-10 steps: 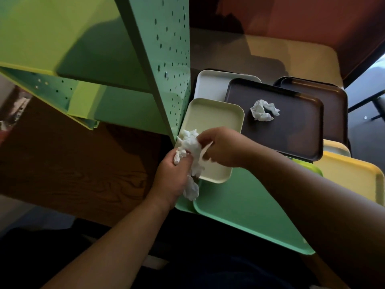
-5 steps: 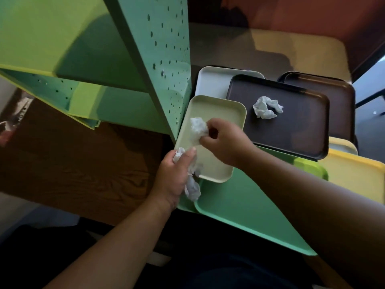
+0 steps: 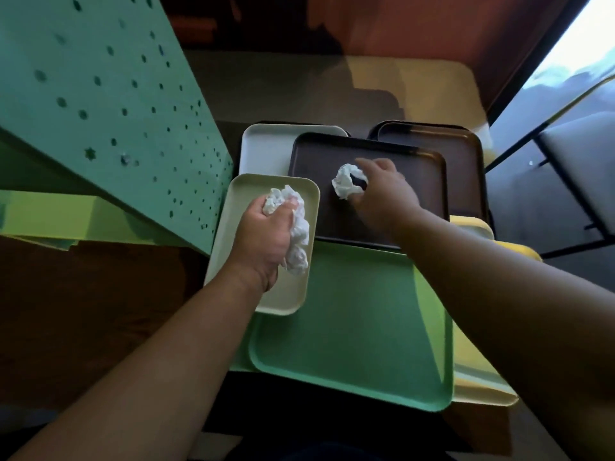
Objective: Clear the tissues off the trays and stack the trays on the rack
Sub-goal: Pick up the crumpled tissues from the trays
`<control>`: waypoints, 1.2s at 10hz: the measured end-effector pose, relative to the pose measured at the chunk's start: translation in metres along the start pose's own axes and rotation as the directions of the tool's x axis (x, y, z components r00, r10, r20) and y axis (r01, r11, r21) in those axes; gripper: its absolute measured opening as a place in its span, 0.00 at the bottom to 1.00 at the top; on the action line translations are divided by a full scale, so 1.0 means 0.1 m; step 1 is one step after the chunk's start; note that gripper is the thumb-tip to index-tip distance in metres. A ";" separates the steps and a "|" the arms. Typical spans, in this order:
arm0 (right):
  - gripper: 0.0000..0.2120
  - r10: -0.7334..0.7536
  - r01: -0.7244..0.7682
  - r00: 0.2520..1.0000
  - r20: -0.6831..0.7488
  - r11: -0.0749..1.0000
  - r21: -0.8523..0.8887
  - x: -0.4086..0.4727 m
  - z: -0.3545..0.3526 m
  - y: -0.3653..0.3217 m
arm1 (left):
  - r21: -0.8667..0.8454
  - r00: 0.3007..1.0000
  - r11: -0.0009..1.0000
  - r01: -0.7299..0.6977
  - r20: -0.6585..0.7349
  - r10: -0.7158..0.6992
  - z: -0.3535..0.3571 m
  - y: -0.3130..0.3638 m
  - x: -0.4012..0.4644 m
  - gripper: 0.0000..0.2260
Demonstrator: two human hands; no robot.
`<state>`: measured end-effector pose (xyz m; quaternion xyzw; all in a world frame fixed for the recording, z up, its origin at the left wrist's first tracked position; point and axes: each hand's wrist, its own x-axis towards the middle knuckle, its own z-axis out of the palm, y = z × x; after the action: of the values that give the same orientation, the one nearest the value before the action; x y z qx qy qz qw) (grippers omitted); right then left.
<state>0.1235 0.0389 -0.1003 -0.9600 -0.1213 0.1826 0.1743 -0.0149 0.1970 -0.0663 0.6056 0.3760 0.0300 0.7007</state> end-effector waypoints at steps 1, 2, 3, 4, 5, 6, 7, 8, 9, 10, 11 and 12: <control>0.18 -0.058 0.060 0.998 0.037 0.997 -0.048 0.10 0.17 0.09 | -0.049 0.999 0.998 0.026 0.036 -0.024 0.07 -0.01 -0.03 0.07; 0.11 -0.047 0.046 0.999 0.009 0.992 0.121 -0.06 0.19 0.04 | -0.160 0.997 0.986 0.048 0.070 -0.037 0.01 0.01 -0.02 0.08; 0.04 -0.005 0.014 1.000 -0.020 0.894 0.448 -0.49 0.06 -0.01 | -0.180 0.997 0.983 0.039 0.074 -0.026 -0.04 0.03 0.03 0.07; 0.04 -0.009 0.049 0.998 -0.064 0.767 0.640 -0.99 -0.15 -0.11 | -0.123 0.989 0.992 0.041 0.143 -0.023 0.02 0.07 -0.01 0.10; 0.05 -0.079 0.136 0.990 -0.117 0.756 0.640 -1.39 -0.30 -0.19 | 0.016 0.865 0.998 0.058 0.499 -0.058 0.24 0.12 -0.22 0.24; 0.06 -0.079 0.183 0.978 -0.193 0.767 0.615 -1.66 -0.33 -0.13 | 0.036 0.775 0.999 -0.006 0.632 -0.018 0.54 0.16 -0.51 0.22; 0.11 0.017 0.195 0.962 -0.272 0.653 0.732 -1.89 -0.37 0.08 | 0.075 0.817 0.993 -0.088 0.576 0.029 0.83 0.18 -0.72 0.13; 0.19 0.123 0.255 0.890 -0.439 0.663 0.703 -2.23 -0.38 0.29 | 0.113 0.809 0.993 -0.047 0.587 -0.029 1.14 0.18 -0.99 0.12; 0.28 0.116 0.243 0.759 -0.641 0.862 0.444 -2.55 -0.35 0.51 | 0.183 0.720 0.983 0.031 0.677 -0.149 1.46 0.12 -1.37 0.09; 0.33 0.133 0.191 0.724 -0.677 0.905 0.381 -2.82 -0.28 0.91 | 0.299 0.559 0.937 0.183 0.752 -0.349 1.74 -0.08 -1.77 0.15; 0.29 0.155 0.142 0.644 -0.749 0.938 0.316 -3.10 -0.23 1.48 | 0.349 0.395 0.860 0.374 0.778 -0.488 2.11 -0.47 -2.13 0.16; 0.27 0.081 0.136 0.609 -0.789 0.969 0.205 -3.45 -0.15 2.02 | 0.366 0.333 0.866 0.340 0.815 -0.475 2.42 -0.83 -2.49 0.12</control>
<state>-0.1485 -0.2512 -0.0577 -0.9104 -0.0231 -0.2495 0.3292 -0.0909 -0.1489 -0.0201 0.4598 0.0948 -0.4906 0.7341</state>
